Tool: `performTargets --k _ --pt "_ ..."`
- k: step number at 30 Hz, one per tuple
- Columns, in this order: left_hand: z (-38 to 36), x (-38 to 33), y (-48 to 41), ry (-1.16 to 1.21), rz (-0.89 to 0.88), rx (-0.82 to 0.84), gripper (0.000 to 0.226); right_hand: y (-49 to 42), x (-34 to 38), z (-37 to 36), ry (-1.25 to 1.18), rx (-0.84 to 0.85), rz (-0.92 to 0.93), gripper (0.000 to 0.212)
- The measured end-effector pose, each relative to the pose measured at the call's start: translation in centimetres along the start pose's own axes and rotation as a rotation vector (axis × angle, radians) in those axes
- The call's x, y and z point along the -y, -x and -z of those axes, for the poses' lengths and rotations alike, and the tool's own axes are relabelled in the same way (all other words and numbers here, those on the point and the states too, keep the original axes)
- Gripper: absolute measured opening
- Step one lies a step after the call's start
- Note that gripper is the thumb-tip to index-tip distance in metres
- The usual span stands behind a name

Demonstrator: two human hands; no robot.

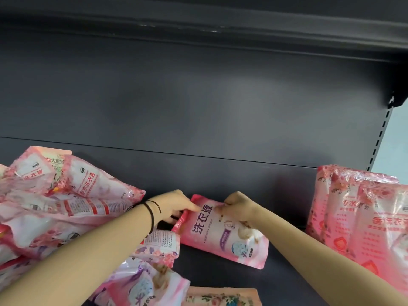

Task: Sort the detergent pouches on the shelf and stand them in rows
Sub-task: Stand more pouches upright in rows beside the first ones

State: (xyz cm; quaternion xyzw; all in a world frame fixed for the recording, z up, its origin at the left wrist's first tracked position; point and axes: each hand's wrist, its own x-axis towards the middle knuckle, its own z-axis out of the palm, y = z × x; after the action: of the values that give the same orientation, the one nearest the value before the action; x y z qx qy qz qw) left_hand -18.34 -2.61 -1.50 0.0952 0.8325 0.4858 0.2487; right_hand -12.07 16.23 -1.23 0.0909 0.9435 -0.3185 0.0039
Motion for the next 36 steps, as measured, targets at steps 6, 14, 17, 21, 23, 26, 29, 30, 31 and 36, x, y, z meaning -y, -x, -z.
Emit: performTargets --k 6,14,17,21,23,26,29,30,31,36 --pt "0.3 -3.7 1.9 0.313 -0.328 -0.066 0.024 4.0 0.2 2.5 -0.365 -0.172 0.152 0.022" --pt "-2.0 -9.7 5.4 -0.237 -0.84 -0.19 0.012 6.6 -2.6 2.5 -0.897 -0.168 0.339 0.016" --pt "-4.3 -8.7 5.2 -0.225 -0.957 -0.565 0.029 6.5 -3.8 1.5 -1.098 -0.234 0.329 0.008" --pt "-7.5 -5.4 5.2 0.156 -0.815 -0.712 0.082 6.6 -5.6 1.1 -1.192 -0.341 0.306 0.009" --pt "-8.8 -3.6 4.6 0.2 -0.546 -0.473 0.098 6.9 -6.2 0.9 -1.148 -0.347 0.273 0.018" --pt "-10.2 -1.0 4.2 0.169 -0.306 -0.134 0.089 7.7 -7.0 0.0 -0.984 -0.315 0.161 0.027" --pt "-11.5 0.2 3.4 0.078 -0.312 -0.105 0.062 8.0 -7.5 -0.9 -0.825 -0.286 0.12 0.032" --pt "-11.7 0.0 3.1 0.07 -0.319 -0.131 0.059 7.8 -7.5 -0.9 -0.798 -0.299 0.116 0.033" --pt "-12.0 -0.4 2.8 0.065 -0.327 -0.147 0.058 7.5 -7.4 -0.6 -0.787 -0.315 0.109 0.036" --pt "-13.4 -2.6 0.6 -0.051 -0.339 -0.207 0.059 5.3 -7.7 1.0 -0.822 -0.352 0.028 0.046"
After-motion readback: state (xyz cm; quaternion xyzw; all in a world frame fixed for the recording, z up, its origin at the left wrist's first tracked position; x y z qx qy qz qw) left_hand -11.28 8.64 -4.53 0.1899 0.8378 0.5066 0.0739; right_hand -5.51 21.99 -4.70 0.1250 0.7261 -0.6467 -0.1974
